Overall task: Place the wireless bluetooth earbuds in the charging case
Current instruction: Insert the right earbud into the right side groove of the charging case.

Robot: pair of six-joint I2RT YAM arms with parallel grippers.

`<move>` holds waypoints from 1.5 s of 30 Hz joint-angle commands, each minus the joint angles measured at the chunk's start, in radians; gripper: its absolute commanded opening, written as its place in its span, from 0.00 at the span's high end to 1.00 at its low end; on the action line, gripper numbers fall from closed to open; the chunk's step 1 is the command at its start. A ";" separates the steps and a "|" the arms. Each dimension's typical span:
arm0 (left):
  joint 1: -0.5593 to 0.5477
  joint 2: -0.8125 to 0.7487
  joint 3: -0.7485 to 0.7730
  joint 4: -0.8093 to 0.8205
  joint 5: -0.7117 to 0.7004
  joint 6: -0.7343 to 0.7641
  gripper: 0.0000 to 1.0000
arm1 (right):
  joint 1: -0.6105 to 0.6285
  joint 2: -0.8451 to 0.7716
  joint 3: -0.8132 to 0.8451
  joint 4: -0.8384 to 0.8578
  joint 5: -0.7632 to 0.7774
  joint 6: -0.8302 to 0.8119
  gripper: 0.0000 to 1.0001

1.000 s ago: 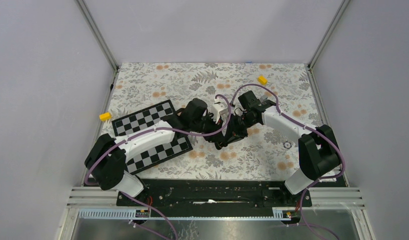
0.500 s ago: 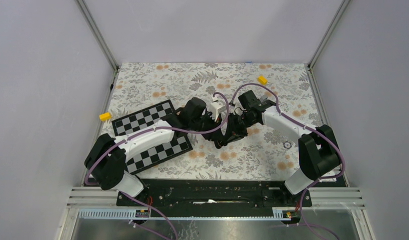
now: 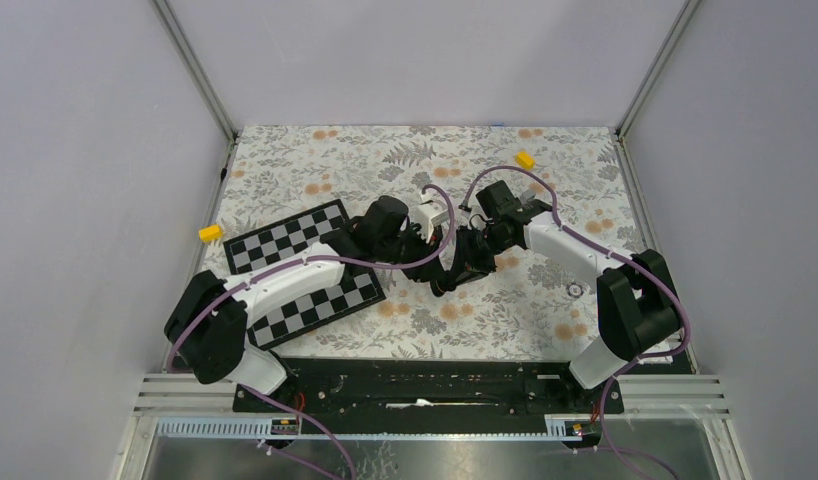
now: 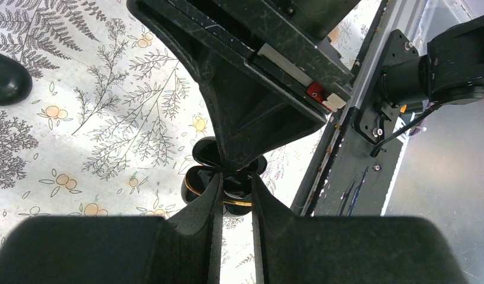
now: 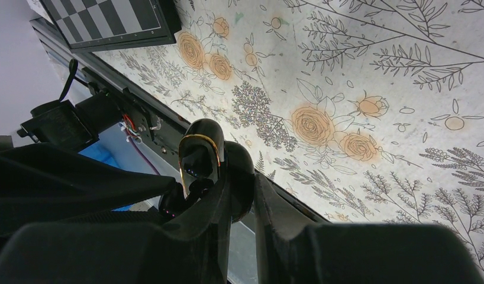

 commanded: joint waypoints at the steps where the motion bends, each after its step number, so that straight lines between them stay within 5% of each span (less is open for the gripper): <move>1: -0.001 -0.032 -0.006 0.002 0.041 0.008 0.84 | -0.008 -0.020 0.014 0.019 0.012 0.007 1.00; 45: -0.043 0.051 0.092 -0.079 0.049 0.061 0.84 | -0.008 -0.048 0.020 0.017 0.029 0.024 1.00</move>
